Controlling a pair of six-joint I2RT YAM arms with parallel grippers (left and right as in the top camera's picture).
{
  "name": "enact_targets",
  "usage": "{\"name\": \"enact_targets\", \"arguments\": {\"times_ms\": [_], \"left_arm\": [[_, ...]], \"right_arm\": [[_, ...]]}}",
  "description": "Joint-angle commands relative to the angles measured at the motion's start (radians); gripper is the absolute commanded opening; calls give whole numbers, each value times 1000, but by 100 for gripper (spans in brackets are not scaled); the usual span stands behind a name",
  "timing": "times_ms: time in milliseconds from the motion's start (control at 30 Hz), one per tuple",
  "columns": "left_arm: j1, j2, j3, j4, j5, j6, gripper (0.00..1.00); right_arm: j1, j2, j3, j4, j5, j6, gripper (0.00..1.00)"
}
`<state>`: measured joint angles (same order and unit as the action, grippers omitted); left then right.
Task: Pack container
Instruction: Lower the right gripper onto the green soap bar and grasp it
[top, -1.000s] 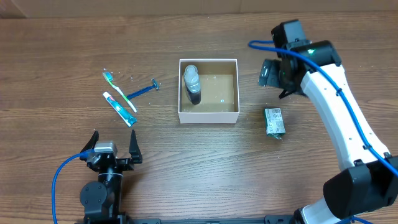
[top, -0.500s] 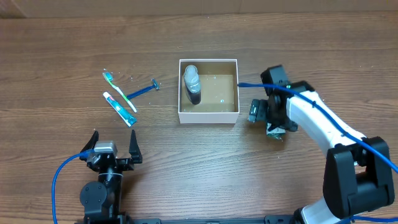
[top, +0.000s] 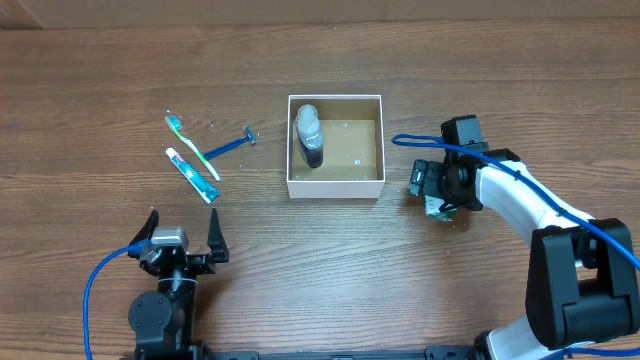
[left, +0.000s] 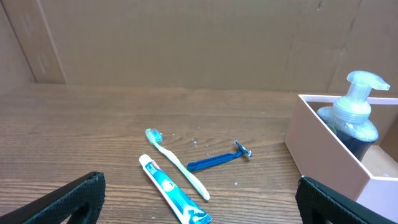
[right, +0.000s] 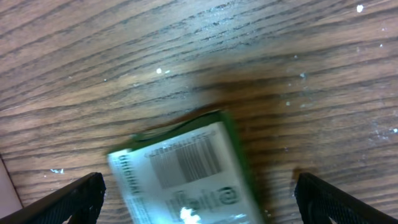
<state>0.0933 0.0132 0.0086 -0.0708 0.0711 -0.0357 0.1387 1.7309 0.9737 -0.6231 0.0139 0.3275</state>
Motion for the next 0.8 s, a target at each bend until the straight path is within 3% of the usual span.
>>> {"name": "enact_targets", "arguments": {"times_ms": [0,233,500,567,633,767], "left_arm": [[4,-9,-4,-2,-3,-17,100],[4,-9,-4,-1,-3,-17,100],[4,-9,-4,-2,-3,-16,100],[4,-9,-4,-1,-3,-16,100],[4,-9,-4,-2,-3,-17,100],[4,-9,-4,-1,-3,-17,100]], "right_arm": [[-3,5,-7,-7,-16,-22,98],[-3,6,-7,-40,-16,-25,61],[-2,52,-10,-82,-17,-63,61],[-2,53,-10,-78,-17,-63,53],[-2,53,-10,-74,-17,-62,39],[-3,50,6,-68,-16,-59,35]]}}
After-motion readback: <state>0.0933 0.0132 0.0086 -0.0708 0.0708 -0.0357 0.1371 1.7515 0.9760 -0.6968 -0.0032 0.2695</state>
